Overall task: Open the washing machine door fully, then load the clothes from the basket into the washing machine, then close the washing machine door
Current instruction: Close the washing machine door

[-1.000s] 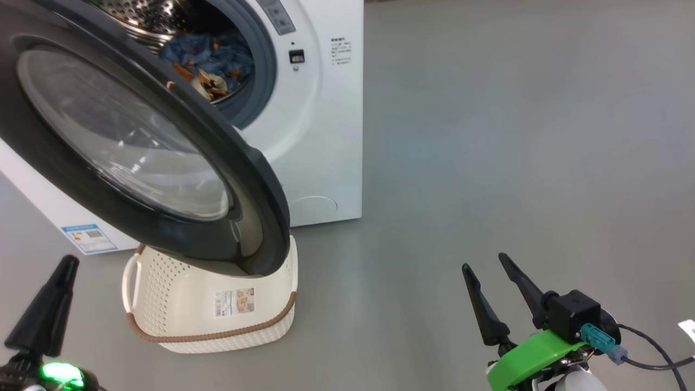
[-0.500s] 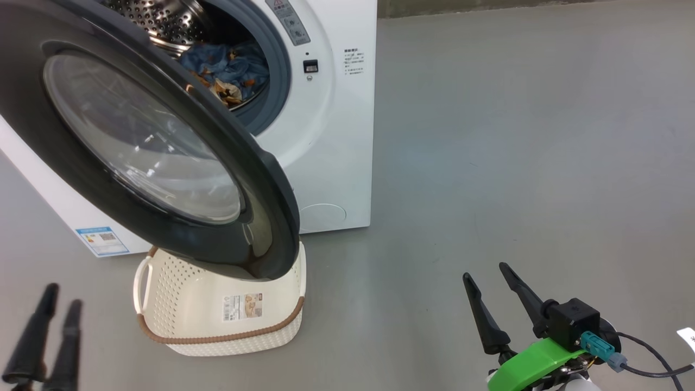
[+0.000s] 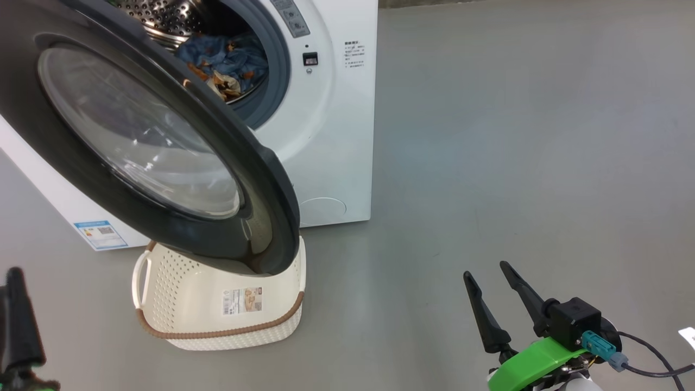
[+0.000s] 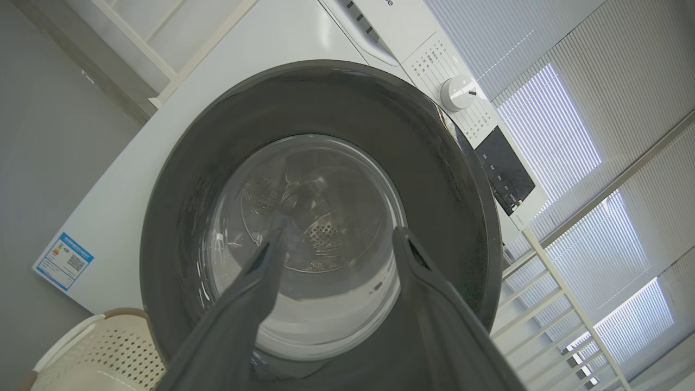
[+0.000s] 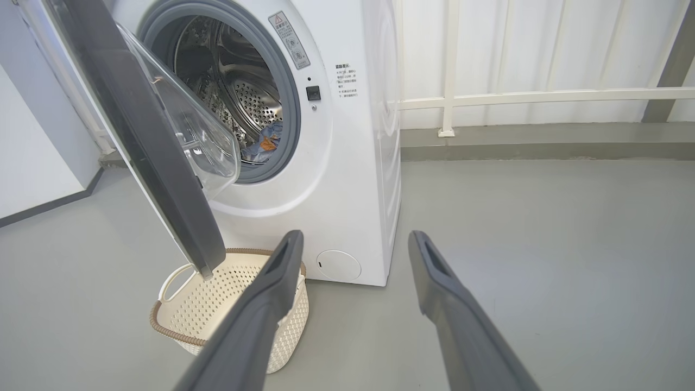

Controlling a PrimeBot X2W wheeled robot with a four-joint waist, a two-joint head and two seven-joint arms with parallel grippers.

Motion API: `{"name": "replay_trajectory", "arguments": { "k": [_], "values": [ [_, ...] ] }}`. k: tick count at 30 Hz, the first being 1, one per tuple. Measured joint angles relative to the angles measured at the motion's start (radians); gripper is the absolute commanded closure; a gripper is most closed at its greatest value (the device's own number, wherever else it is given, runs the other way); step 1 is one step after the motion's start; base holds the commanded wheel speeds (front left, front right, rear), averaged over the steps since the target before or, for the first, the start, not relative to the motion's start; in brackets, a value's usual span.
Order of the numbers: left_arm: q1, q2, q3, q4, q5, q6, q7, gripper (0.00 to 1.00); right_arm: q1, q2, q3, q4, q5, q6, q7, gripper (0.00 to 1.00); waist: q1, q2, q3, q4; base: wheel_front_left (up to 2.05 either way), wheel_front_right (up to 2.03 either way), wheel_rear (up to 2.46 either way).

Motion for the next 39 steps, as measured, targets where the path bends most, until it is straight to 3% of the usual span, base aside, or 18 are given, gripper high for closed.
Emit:
{"name": "replay_trajectory", "arguments": {
  "k": [3, 8, 18, 30, 39],
  "values": [
    [0.035, 0.074, -0.058, 0.042, 0.16, -0.006, -0.161, 0.0, 0.0, 0.0, -0.002, -0.002, 0.0, 0.0, 0.0, 0.0, 0.0, 0.0, 0.001, 0.002, 0.0, 0.0, 0.0],
    [0.041, 0.087, -0.068, 0.084, 0.328, -0.006, -0.197, 0.0, 0.0, 0.0, -0.003, -0.002, 0.0, 0.0, 0.0, 0.0, 0.0, 0.0, -0.003, 0.005, 0.0, 0.0, 0.0],
    [0.064, -0.007, 0.005, 0.046, 0.786, -0.007, -0.199, 0.0, 0.0, 0.001, -0.003, -0.007, 0.0, 0.0, 0.0, 0.0, 0.0, 0.0, 0.001, 0.003, 0.0, 0.0, 0.0],
    [0.128, -0.039, -0.054, 0.09, 0.962, -0.007, -0.199, 0.0, 0.0, 0.001, -0.003, -0.007, 0.0, 0.0, 0.0, 0.0, 0.0, 0.0, 0.006, 0.0, 0.0, 0.0, 0.0],
    [0.145, -0.045, -0.068, 0.11, 1.02, -0.007, -0.199, 0.0, 0.0, 0.001, -0.003, -0.007, 0.0, 0.0, 0.0, 0.0, 0.0, 0.0, 0.002, -0.003, 0.0, 0.0, 0.0]
  ]
}}
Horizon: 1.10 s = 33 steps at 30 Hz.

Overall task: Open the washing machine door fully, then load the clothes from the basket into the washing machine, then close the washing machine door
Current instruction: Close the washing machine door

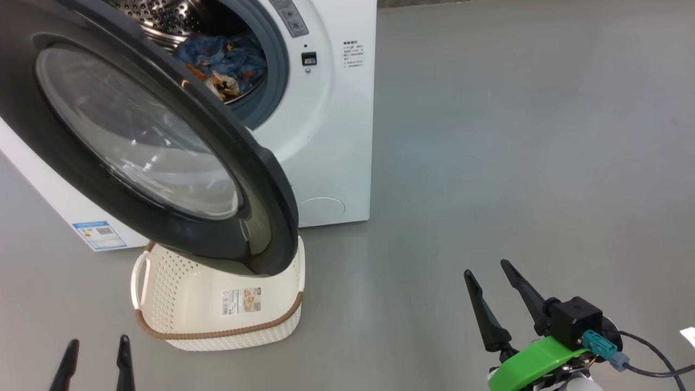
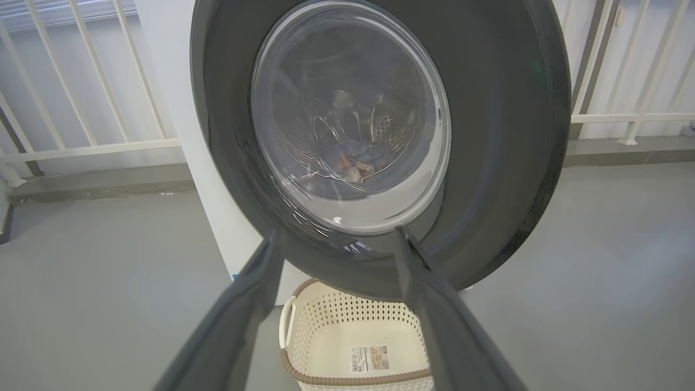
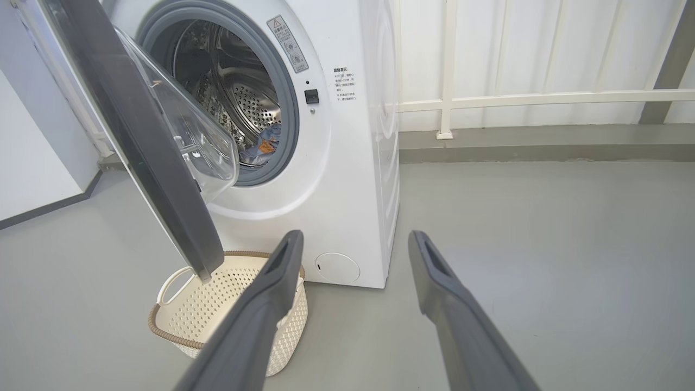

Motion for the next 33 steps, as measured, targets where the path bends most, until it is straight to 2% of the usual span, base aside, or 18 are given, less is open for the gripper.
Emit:
{"name": "replay_trajectory", "arguments": {
  "k": [32, 33],
  "values": [
    [0.004, -0.021, 0.012, 0.068, -0.011, 0.0, 0.0, 0.0, 0.011, 0.0, 0.002, 0.008, 0.0, 0.0, 0.0, 0.0, 0.0, 0.0, -0.037, -0.001, 0.0, 0.0, 0.0],
    [0.004, -0.022, 0.012, 0.068, -0.011, 0.0, 0.0, 0.0, 0.011, 0.0, 0.002, 0.008, 0.0, 0.0, 0.0, 0.22, 0.0, 0.0, -0.037, -0.001, 0.0, 0.0, 0.0]
  ]
}}
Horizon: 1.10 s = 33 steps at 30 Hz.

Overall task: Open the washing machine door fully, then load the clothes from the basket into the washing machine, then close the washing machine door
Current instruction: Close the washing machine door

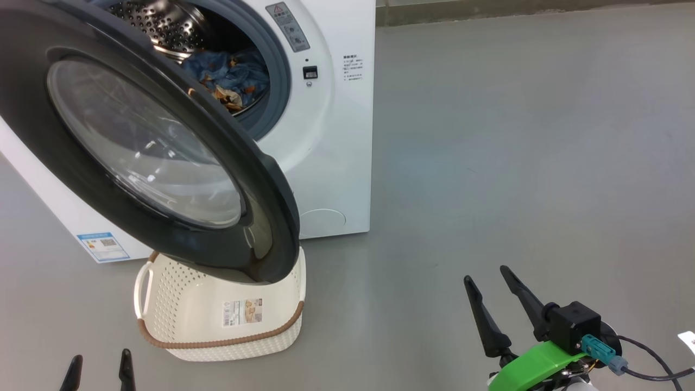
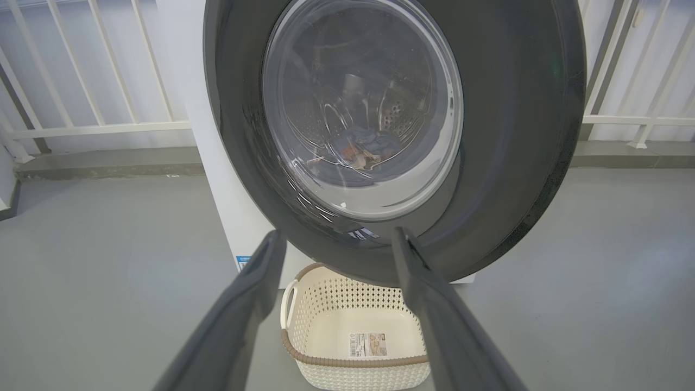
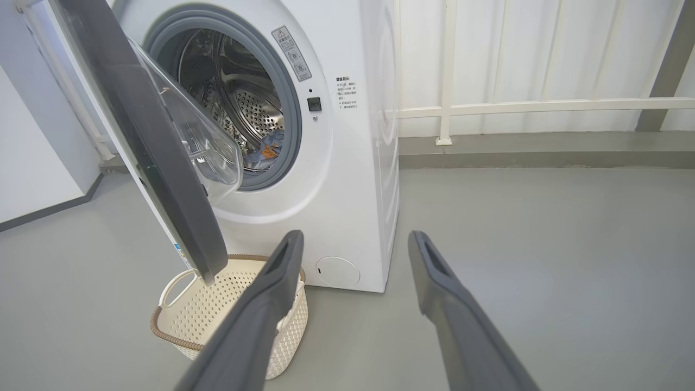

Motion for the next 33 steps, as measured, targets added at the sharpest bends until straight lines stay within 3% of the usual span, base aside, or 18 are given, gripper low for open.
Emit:
{"name": "replay_trajectory", "arguments": {
  "k": [1, 2, 8, 17, 21, 25, 33],
  "values": [
    [0.0, 0.0, 0.0, 0.0, 0.0, 0.0, 0.0, 0.0, 0.0, 0.0, 0.0, 0.0, 0.0, 0.0, 0.0, 0.75, 0.0, 0.0, 0.0, 0.0, 0.0, 0.0, 0.0],
    [0.0, 0.0, 0.0, 0.0, 0.0, 0.0, 0.0, 0.0, 0.0, 0.0, 0.0, 0.001, 0.0, 0.0, 0.0, 1.0, 0.0, 0.0, 0.0, 0.001, 0.0, 0.0, 0.0],
    [0.014, -0.001, 0.001, 0.001, 0.0, 0.0, 0.0, 0.0, 0.0, 0.001, -0.015, -0.016, 0.014, 0.0, 0.0, 1.0, 0.0, 0.0, 0.003, 0.001, 0.0, 0.0, 0.0],
    [0.014, -0.002, -0.004, 0.001, -0.011, 0.0, 0.0, 0.0, 0.0, 0.001, -0.018, -0.291, 0.024, 0.0, 0.0, 1.0, 0.0, 0.0, 0.016, 0.009, 0.0, 0.0, 0.0],
    [0.01, -0.004, -0.025, 0.004, -0.011, 0.0, 0.0, 0.0, -0.005, -0.008, 0.053, -0.412, 0.042, 0.0, 0.0, 1.0, 0.0, 0.0, 0.021, 0.026, 0.0, 0.0, 0.0],
    [0.007, -0.007, -0.046, 0.01, -0.018, 0.0, 0.0, 0.0, -0.034, -0.063, 0.146, -0.487, 0.049, 0.0, -0.008, 1.0, 0.0, 0.0, 0.024, 0.054, 0.0, 0.0, 0.0],
    [-0.017, -0.008, -0.099, 0.023, -0.026, 0.0, 0.0, 0.0, -0.133, -0.144, 0.335, -0.512, 0.063, 0.0, -0.008, 1.0, 0.0, 0.0, 0.03, 0.134, 0.0, 0.0, 0.0]
  ]
}}
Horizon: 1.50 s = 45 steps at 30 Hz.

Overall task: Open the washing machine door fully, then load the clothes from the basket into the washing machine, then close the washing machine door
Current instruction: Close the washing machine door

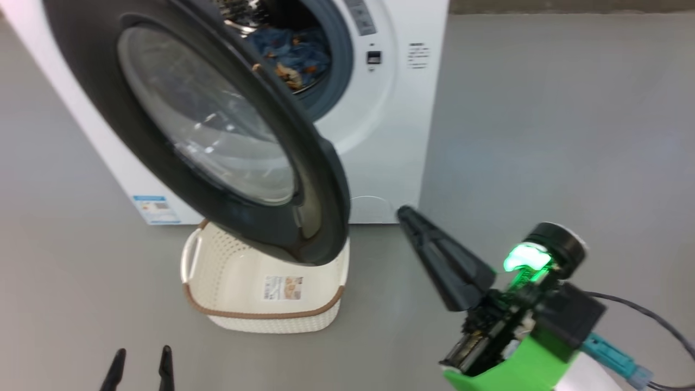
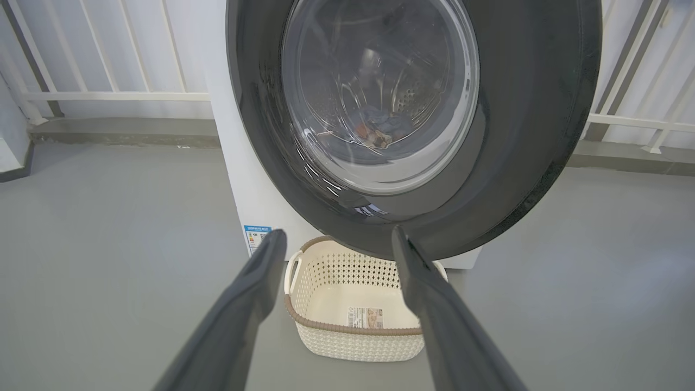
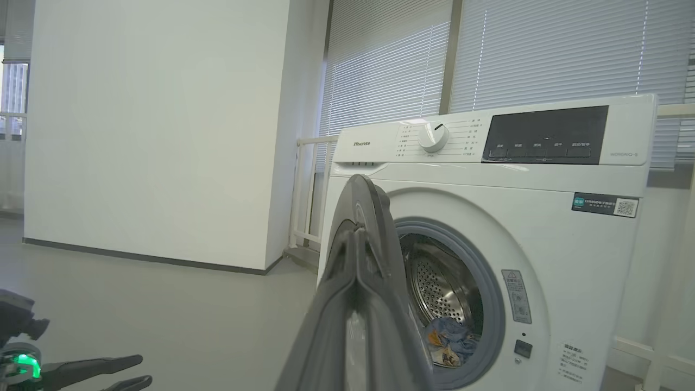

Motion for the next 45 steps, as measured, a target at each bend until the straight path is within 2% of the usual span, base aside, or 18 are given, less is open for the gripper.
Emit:
{"name": "replay_trajectory", "arguments": {
  "k": [5, 10, 20, 25, 32, 40, 45],
  "values": [
    [-0.015, 0.0, -0.03, 0.008, -0.011, 0.0, 0.0, 0.0, -0.055, -0.026, 0.091, 0.054, 0.013, 0.0, 0.0, 1.0, 0.0, 0.0, 0.008, 0.059, 0.0, 0.0, 0.0],
    [-0.04, -0.001, -0.062, 0.01, -0.018, 0.0, 0.0, 0.0, -0.096, -0.054, 0.184, 0.166, 0.046, 0.0, 0.0, 1.0, 0.0001, 0.0, 0.026, 0.116, 0.0, 0.0, 0.0],
    [-0.128, -0.005, -0.132, 0.011, -0.057, 0.0, 0.0, 0.0, -0.224, -0.094, 0.276, 0.349, 0.105, 0.0, 0.0, 1.0, 0.0001, 0.0, 0.112, 0.199, 0.0, 0.0, 0.0],
    [-0.164, -0.007, -0.163, 0.011, -0.075, 0.001, 0.0, 0.0, -0.293, -0.086, 0.252, 0.383, 0.112, 0.0, 0.0, 1.0, 0.0001, 0.0, 0.159, 0.234, 0.0, 0.0, 0.0],
    [-0.183, -0.008, -0.19, 0.011, -0.089, 0.003, 0.0, 0.0, -0.346, -0.049, 0.168, 0.426, 0.091, 0.0, 0.0, 1.0, 0.0001, 0.0, 0.21, 0.268, 0.0, 0.0, 0.0],
    [-0.203, -0.009, -0.211, 0.012, -0.102, 0.005, 0.0, 0.0, -0.394, -0.023, 0.1, 0.464, 0.061, 0.0, 0.0, 1.0, 0.0001, 0.0, 0.242, 0.279, 0.0, 0.0, 0.0],
    [-0.213, -0.01, -0.221, 0.014, -0.105, 0.005, 0.0, 0.0, -0.421, 0.011, 0.018, 0.467, 0.045, 0.0, 0.0, 1.0, 0.0001, 0.0, 0.255, 0.274, 0.0, 0.0, 0.0]
  ]
}}
